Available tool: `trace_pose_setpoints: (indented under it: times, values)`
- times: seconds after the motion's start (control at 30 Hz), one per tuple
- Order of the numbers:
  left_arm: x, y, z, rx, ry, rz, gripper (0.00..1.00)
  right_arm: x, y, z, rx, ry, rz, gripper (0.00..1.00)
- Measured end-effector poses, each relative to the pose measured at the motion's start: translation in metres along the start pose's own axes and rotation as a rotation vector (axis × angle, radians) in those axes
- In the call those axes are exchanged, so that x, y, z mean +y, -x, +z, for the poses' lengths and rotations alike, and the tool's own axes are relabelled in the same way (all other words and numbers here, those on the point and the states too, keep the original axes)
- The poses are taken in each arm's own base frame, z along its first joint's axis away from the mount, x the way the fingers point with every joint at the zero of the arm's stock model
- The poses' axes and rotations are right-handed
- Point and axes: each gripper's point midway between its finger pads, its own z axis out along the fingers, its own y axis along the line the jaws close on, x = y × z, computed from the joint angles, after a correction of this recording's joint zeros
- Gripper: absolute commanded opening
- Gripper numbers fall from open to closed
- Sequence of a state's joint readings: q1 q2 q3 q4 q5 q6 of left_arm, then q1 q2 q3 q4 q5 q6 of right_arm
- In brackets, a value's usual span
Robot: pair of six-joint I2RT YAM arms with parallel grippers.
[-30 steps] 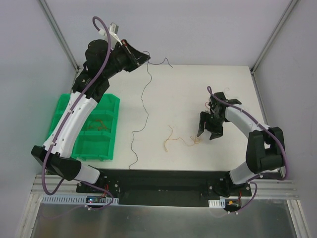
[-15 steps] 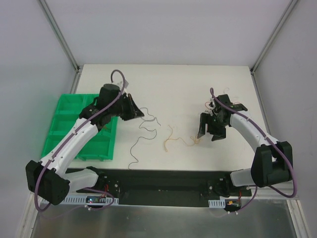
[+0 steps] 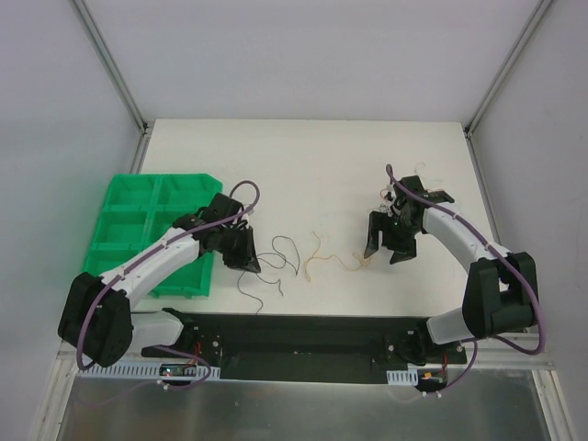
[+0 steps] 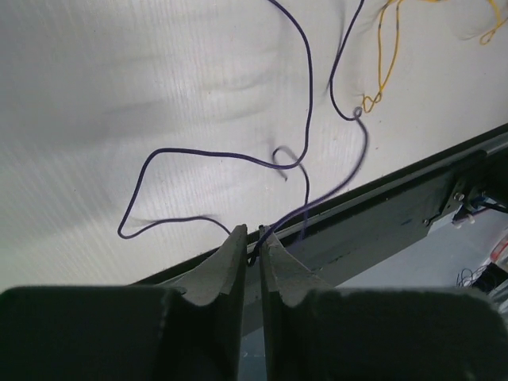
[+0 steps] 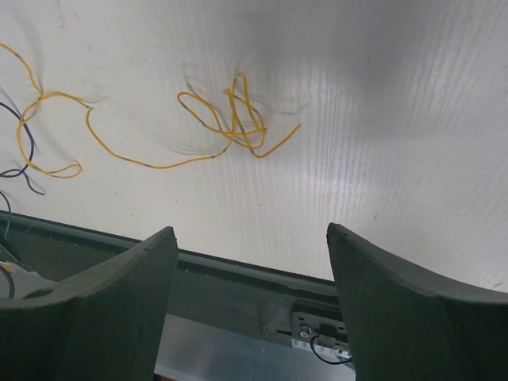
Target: Untangle the cables
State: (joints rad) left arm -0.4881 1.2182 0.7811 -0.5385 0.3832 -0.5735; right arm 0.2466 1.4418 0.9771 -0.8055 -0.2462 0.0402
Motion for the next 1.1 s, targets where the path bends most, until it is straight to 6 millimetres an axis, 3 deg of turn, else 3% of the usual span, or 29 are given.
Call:
trace_pose_setpoints:
  times: [0.1, 0.3, 0.43, 0.6, 0.73, 0.8, 0.87, 1.1]
  values:
    - [0.004, -0.003, 0.01, 0.036, 0.031, 0.022, 0.28, 0.0, -0.001, 0.001, 0.002, 0.006, 0.0, 0.78]
    - [0.007, 0.002, 0.02, 0.049, 0.081, 0.089, 0.66, -0.001, -0.006, 0.003, 0.013, 0.005, 0.003, 0.78]
    - [0.005, 0.009, 0.017, 0.027, 0.083, 0.118, 0.75, 0.0, -0.005, 0.0, -0.004, 0.011, -0.002, 0.78]
    - [-0.003, 0.014, 0.008, 0.012, 0.057, 0.171, 0.99, 0.001, -0.004, -0.003, -0.018, 0.016, -0.006, 0.78]
    - [-0.015, 0.022, 0.005, 0.009, 0.03, 0.265, 0.99, 0.001, -0.005, -0.003, -0.017, 0.016, -0.005, 0.78]
    - [-0.02, 0.029, 0.012, 0.028, 0.029, 0.337, 0.92, 0.001, -0.005, -0.003, -0.017, 0.017, -0.006, 0.78]
    - [-0.024, 0.034, 0.025, 0.07, 0.036, 0.393, 0.84, 0.001, -0.005, -0.003, -0.016, 0.017, -0.006, 0.78]
    - [-0.02, 0.025, 0.077, 0.207, 0.153, 0.544, 0.73, 0.001, -0.004, -0.003, -0.018, 0.015, -0.006, 0.78]
